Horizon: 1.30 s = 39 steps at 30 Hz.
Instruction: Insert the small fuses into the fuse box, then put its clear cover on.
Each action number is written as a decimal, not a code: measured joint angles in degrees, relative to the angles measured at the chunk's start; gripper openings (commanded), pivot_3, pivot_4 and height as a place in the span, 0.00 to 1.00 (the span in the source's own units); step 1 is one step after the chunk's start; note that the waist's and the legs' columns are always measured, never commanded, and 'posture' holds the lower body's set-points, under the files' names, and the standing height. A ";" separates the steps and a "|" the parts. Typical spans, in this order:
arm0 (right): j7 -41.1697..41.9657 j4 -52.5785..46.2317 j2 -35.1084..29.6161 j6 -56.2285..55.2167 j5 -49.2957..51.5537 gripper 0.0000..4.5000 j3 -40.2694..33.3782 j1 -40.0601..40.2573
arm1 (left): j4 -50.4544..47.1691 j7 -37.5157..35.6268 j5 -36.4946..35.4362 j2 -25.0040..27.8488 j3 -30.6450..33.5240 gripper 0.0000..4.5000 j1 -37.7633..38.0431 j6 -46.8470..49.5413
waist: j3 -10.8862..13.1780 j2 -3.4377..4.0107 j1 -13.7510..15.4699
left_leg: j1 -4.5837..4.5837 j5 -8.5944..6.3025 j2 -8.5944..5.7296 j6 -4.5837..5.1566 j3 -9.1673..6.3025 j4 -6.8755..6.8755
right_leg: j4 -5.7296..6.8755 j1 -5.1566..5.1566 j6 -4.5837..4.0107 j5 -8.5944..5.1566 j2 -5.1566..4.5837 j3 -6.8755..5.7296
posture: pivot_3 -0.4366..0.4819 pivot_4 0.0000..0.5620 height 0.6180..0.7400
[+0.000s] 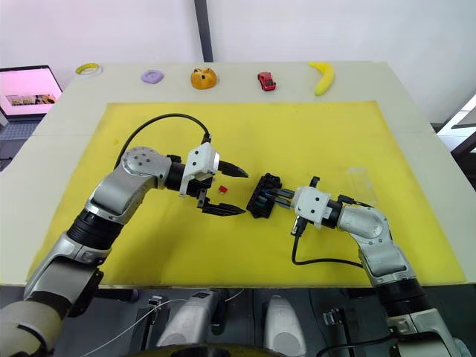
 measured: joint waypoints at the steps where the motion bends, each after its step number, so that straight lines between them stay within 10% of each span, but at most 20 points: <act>1: 0.08 -0.04 0.00 0.10 0.03 0.00 0.00 -0.09 | 0.00 0.00 0.00 0.00 0.00 1.00 0.00 0.00 | 0.00 0.00 0.00 | 0.00 0.00 0.00 0.00 0.00 0.00 | 0.00 0.00 0.00 0.00 0.00 0.00 | 0.48 0.27 0.96; 24: 0.31 -1.35 -0.01 3.97 0.63 0.00 -0.05 -0.84 | 0.00 0.09 0.01 -0.33 0.00 1.00 0.01 0.00 | 0.00 0.00 -0.01 | -0.01 0.00 0.00 0.00 0.00 -0.01 | 0.00 -0.02 0.00 0.00 0.00 0.00 | 0.48 0.27 0.96; 32: 0.65 -6.82 -0.94 9.93 3.57 0.79 -2.24 0.30 | 0.01 0.09 0.01 -0.19 0.01 1.00 0.05 0.00 | 0.01 0.02 -0.02 | -0.06 0.00 0.00 0.00 0.00 -0.03 | 0.00 -0.09 0.00 0.00 -0.02 0.01 | 0.48 0.27 0.96; 39: 0.03 -15.06 -1.74 18.92 8.69 0.79 -4.95 -1.87 | 0.02 0.16 0.03 -0.20 0.01 1.00 0.18 -0.02 | 0.01 0.01 0.03 | -0.07 0.00 0.00 0.00 0.00 -0.03 | 0.00 -0.10 0.00 0.00 -0.02 0.01 | 0.48 0.27 0.96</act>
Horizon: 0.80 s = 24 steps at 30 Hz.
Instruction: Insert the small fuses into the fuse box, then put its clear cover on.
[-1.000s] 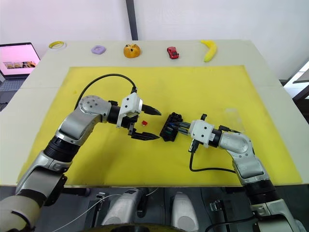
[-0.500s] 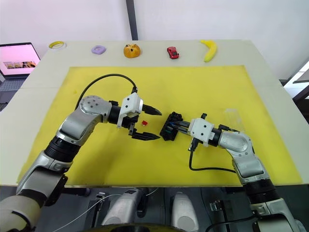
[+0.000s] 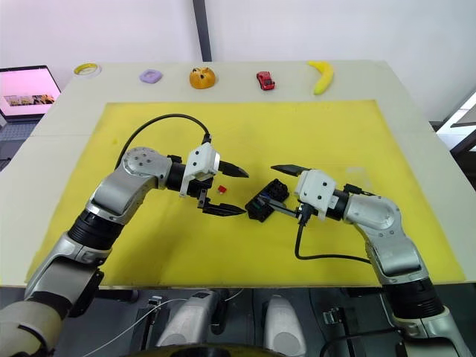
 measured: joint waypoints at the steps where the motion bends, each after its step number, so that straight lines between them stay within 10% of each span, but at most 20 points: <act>1: -0.29 -0.28 0.03 1.35 0.57 0.79 -0.07 -0.43 | 0.00 0.02 0.01 -0.03 0.00 1.00 0.04 0.00 | 0.00 0.00 0.04 | 0.00 0.00 0.00 0.00 0.00 0.00 | 0.00 0.00 0.00 0.00 -0.01 0.00 | 0.48 0.27 0.96; 6: -2.69 -2.17 1.43 11.33 5.39 0.74 -0.58 -0.37 | 0.03 0.03 0.07 -0.15 0.00 1.00 0.10 -0.28 | 0.00 0.00 -0.02 | -0.02 -0.01 0.00 0.01 0.00 -0.01 | 0.00 -0.03 -0.01 0.00 -0.02 0.00 | 0.48 0.27 0.96; 13: -7.77 -11.70 2.68 25.62 12.89 0.05 -1.16 4.33 | 0.18 0.07 0.26 -0.21 0.03 1.00 0.21 -1.40 | 0.00 0.00 0.02 | -0.08 -0.01 0.00 0.01 -0.01 -0.02 | 0.00 -0.09 -0.01 0.00 -0.03 0.00 | 0.48 0.27 0.96; 24: -13.04 -14.08 3.94 29.44 10.98 0.02 -0.79 6.96 | 1.59 -0.13 1.15 -0.27 0.02 1.00 0.22 -3.75 | 0.00 0.00 0.01 | -0.08 -0.01 -0.01 0.01 0.00 -0.04 | 0.00 -0.15 -0.01 0.00 -0.03 0.00 | 0.48 0.27 0.96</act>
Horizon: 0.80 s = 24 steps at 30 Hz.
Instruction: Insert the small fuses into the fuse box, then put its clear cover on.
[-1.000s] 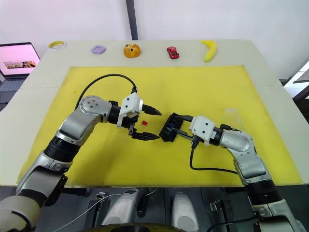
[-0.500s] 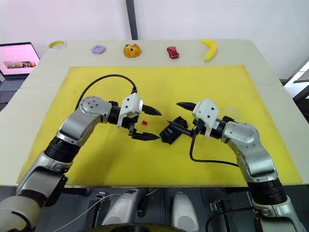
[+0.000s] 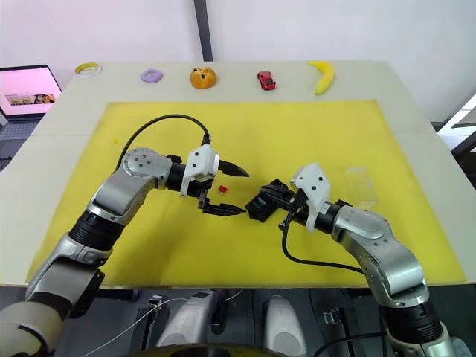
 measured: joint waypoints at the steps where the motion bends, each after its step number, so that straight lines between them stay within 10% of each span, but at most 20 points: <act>1: -0.31 0.02 0.05 0.03 -0.14 0.02 0.13 0.11 | 0.06 0.00 0.04 -0.07 0.00 1.00 0.00 -0.02 | 0.00 0.00 -0.01 | 0.00 0.00 0.00 0.00 0.00 0.00 | 0.00 0.01 0.00 0.00 0.00 0.00 | 0.48 0.27 0.96; 24: -0.96 1.10 0.04 1.55 -5.47 0.02 2.26 0.26 | 0.02 0.02 0.07 -0.14 0.00 1.00 0.00 -0.11 | -0.01 -0.02 0.00 | 0.08 0.00 0.01 0.00 -0.01 0.01 | 0.00 -0.01 0.00 0.00 0.01 0.00 | 0.48 0.27 0.96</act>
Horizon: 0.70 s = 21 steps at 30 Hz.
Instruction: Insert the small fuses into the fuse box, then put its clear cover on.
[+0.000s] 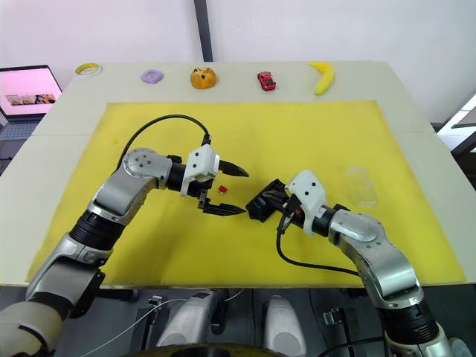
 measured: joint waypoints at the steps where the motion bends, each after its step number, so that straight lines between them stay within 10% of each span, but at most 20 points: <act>1: 0.00 0.00 0.00 0.03 0.00 0.02 -0.01 0.02 | 0.00 0.00 0.00 0.00 0.00 1.00 0.00 0.00 | 0.00 0.00 0.00 | 0.01 0.00 0.00 0.00 0.00 0.00 | 0.00 0.00 0.00 0.00 0.00 0.00 | 0.48 0.27 0.96; 21: -0.42 -0.65 2.49 -2.24 1.76 0.02 -3.15 1.66 | -0.61 0.92 -0.06 0.47 0.37 1.00 0.66 0.42 | 0.00 0.01 -0.07 | -0.10 0.00 -0.01 0.00 0.01 -0.01 | 0.00 0.02 0.00 0.00 -0.01 0.01 | 0.48 0.27 0.96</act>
